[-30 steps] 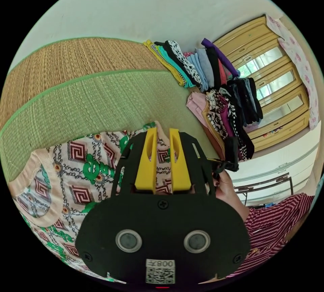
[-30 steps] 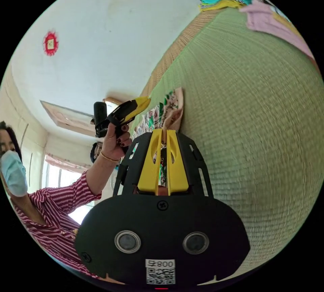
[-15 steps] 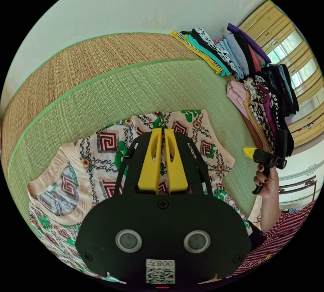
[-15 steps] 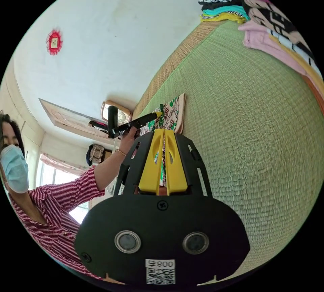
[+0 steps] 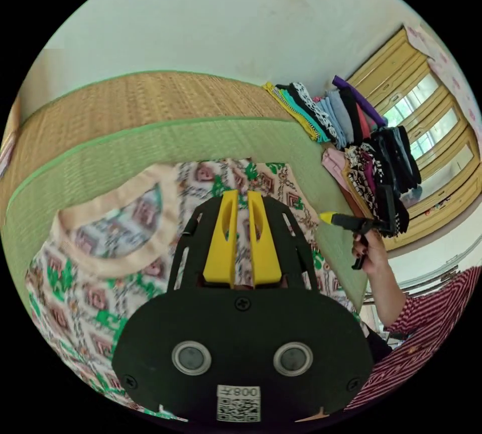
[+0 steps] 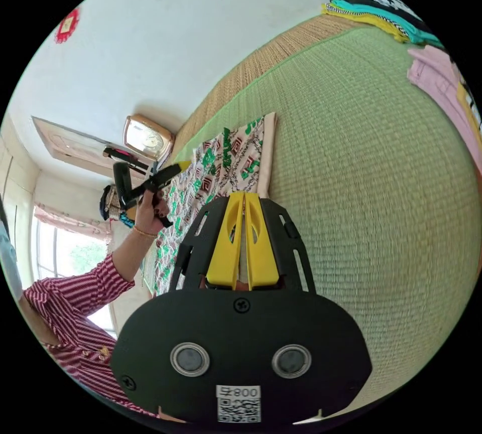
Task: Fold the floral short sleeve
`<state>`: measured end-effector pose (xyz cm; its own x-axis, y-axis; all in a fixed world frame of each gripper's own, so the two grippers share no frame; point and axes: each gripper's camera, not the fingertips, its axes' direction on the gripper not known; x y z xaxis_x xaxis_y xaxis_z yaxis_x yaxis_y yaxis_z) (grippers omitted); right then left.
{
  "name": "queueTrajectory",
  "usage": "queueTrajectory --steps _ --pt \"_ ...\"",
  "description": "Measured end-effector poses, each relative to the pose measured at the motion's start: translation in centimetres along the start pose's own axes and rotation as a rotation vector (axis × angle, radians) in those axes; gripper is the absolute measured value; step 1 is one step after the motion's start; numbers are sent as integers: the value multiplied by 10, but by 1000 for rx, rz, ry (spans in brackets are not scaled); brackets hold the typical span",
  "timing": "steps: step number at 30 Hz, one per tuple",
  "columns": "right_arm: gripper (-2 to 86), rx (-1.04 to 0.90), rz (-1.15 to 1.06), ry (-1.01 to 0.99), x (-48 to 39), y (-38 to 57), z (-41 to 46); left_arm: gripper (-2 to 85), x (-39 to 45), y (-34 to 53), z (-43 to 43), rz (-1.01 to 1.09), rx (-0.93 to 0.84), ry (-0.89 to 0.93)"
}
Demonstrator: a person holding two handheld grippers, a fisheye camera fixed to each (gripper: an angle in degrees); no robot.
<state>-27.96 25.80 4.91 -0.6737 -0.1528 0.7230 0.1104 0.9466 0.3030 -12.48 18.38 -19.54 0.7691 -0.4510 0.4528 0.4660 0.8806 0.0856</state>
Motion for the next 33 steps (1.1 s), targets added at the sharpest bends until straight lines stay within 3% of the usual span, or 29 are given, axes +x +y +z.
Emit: queueTrajectory --steps 7,13,15,21,27,33 --pt "1 21 -108 -29 -57 -50 12 28 -112 127 -68 -309 55 -276" --pt "0 -64 -97 131 -75 -126 73 14 -183 194 -60 -525 75 -384" --pt "0 -81 -65 219 -69 -137 81 9 -199 216 -47 -538 122 -334" --pt "0 6 5 185 -57 -140 57 3 -222 256 -16 -554 160 -333" --pt "0 78 -84 147 -102 -143 39 2 -221 270 15 -439 221 -281" --pt "0 -100 -209 142 -153 -163 99 1 -245 264 78 -392 145 -258"
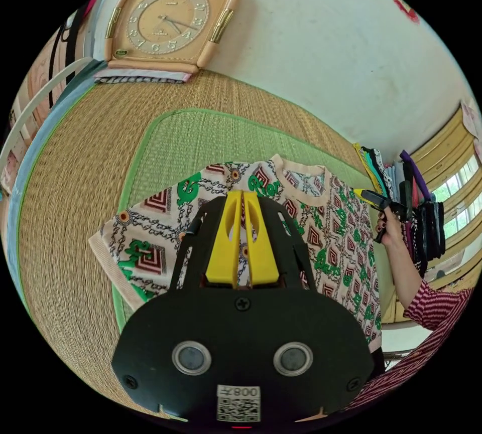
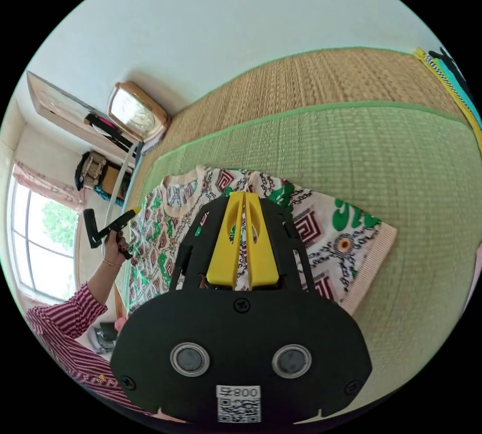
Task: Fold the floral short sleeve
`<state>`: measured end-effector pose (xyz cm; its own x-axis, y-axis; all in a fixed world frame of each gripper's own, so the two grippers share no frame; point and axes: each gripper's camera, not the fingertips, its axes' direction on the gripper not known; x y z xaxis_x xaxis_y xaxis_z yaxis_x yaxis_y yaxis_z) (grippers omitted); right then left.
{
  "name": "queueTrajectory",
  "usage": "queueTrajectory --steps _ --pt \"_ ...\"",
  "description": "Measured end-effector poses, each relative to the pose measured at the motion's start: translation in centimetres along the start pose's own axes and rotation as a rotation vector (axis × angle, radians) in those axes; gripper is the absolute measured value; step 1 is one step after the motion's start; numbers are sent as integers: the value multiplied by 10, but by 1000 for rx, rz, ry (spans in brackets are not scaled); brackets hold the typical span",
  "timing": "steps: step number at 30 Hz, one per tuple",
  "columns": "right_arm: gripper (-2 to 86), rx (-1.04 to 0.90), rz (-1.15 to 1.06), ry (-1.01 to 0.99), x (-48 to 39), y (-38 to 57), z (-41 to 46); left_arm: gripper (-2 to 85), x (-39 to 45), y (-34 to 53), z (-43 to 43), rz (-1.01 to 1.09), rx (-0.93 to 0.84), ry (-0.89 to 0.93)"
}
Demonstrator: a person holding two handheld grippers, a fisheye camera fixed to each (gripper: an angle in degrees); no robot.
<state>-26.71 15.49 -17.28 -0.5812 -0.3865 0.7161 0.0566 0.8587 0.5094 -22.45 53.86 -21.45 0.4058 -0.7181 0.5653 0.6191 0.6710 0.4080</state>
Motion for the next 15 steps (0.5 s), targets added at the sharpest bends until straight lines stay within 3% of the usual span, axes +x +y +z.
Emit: queueTrajectory --steps 9,15 --pt "0 -57 22 8 0 -35 11 1 -44 12 62 -60 -11 24" --pt "0 24 -21 -49 -6 -1 -52 1 -61 65 50 -32 39 100"
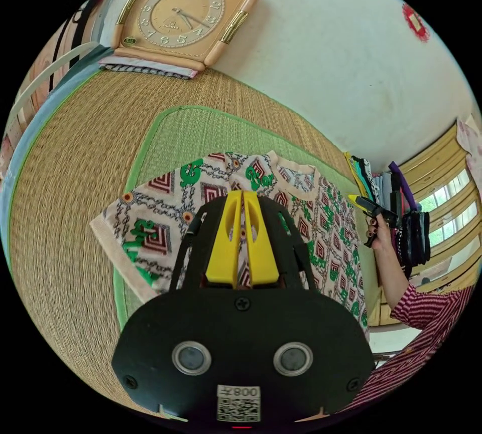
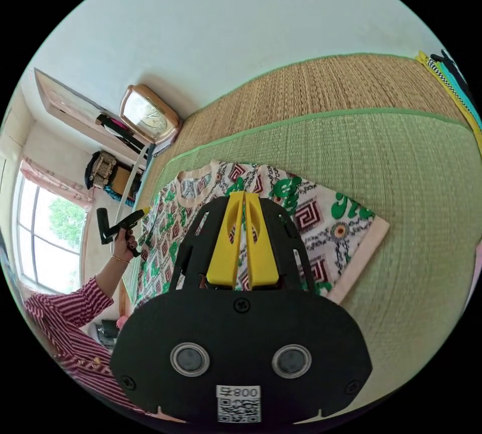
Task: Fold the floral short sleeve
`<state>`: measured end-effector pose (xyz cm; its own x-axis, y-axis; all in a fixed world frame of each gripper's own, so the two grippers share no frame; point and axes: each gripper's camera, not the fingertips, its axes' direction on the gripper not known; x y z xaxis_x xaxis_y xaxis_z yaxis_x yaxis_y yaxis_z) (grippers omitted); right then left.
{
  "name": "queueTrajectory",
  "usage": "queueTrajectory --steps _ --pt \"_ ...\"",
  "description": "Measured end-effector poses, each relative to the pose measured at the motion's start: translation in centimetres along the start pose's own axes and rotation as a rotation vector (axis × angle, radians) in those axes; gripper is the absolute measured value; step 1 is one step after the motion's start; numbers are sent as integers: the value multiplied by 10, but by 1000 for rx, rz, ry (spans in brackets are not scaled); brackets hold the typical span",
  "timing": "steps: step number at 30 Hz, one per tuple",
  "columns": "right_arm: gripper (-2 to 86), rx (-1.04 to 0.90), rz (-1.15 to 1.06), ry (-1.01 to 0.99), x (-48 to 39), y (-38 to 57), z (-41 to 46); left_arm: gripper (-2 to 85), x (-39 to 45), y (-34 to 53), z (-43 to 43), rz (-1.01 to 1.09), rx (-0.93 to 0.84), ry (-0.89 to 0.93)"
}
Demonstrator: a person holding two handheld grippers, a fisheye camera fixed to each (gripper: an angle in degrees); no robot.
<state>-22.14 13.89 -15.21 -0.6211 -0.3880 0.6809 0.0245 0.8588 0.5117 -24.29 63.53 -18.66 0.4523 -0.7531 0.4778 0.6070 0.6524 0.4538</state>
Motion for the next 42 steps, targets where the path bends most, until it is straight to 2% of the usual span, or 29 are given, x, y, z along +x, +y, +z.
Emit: queueTrajectory --steps 3,8,13,16,21,25,27,31,35,39,42 --pt "0 -4 1 3 -1 44 -37 1 -12 34 -8 -2 -10 -25" --pt "0 -9 148 53 26 116 -65 1 -35 67 10 -54 -97 -117" --pt "0 -46 235 79 41 120 -66 1 -44 71 18 -118 -98 -116" --pt "0 -29 217 71 29 122 -91 1 -36 83 4 -89 -70 -62" --pt "0 -45 177 56 5 155 -133 1 -27 140 -13 -86 -131 -28" --pt "0 -131 160 19 -19 207 -147 1 -30 183 -16 -155 -180 14" --pt "0 -191 170 36 -25 230 -144 1 -30 204 -14 -177 -224 -22" --pt "0 -279 235 79 -17 274 -141 2 -30 219 -17 -227 -235 -9" --pt "0 -229 248 80 -19 289 -167 2 -13 221 -36 -204 -191 9" --pt "0 -274 255 108 -14 297 -164 2 -6 227 -24 -204 -317 -37" --pt "0 -237 324 19 1 308 -171 2 -1 228 -35 -241 -273 2"
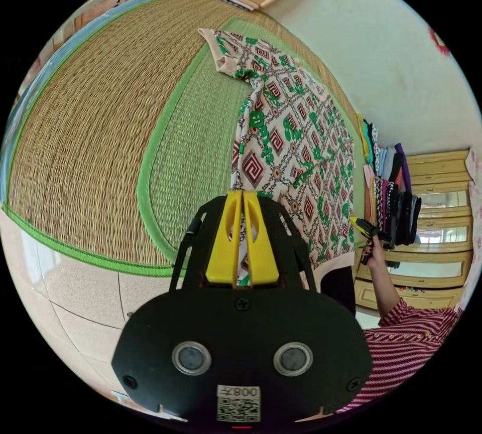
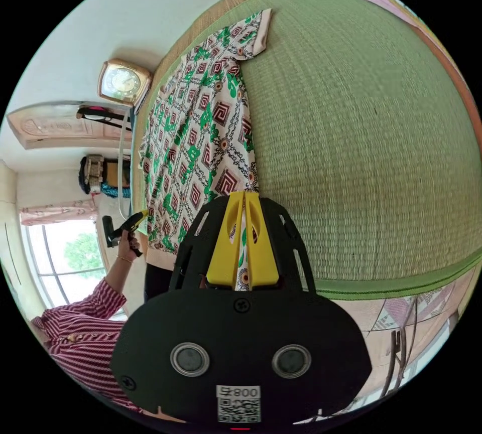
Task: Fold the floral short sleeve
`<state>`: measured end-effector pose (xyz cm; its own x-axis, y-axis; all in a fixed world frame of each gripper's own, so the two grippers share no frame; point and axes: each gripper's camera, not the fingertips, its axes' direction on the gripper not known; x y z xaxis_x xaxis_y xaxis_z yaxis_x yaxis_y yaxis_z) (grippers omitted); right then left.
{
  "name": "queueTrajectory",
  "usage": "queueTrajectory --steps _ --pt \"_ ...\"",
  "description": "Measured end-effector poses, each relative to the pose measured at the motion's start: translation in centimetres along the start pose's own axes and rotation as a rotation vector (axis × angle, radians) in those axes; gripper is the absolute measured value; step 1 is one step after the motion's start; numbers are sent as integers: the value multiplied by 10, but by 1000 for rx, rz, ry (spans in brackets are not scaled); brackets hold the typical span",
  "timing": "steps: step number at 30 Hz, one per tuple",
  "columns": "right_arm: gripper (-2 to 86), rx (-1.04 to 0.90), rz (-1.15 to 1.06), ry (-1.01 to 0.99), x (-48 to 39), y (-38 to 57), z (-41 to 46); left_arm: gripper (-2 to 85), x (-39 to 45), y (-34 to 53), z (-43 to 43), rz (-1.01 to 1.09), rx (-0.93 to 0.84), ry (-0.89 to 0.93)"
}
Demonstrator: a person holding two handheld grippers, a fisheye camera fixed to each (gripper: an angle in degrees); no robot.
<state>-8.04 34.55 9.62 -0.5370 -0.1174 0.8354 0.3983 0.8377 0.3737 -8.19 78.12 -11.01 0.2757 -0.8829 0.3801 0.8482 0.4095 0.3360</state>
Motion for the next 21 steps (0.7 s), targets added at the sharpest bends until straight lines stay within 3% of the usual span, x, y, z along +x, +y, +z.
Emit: queueTrajectory --steps 6,11,21 --pt "0 16 -71 11 -19 18 -14 1 31 3 -19 47 -1 22" --pt "0 -111 -153 106 -31 26 18 1 48 1 -27 45 -33 7" --pt "1 -26 -95 -38 1 59 4 4 114 -15 -86 99 28 83"
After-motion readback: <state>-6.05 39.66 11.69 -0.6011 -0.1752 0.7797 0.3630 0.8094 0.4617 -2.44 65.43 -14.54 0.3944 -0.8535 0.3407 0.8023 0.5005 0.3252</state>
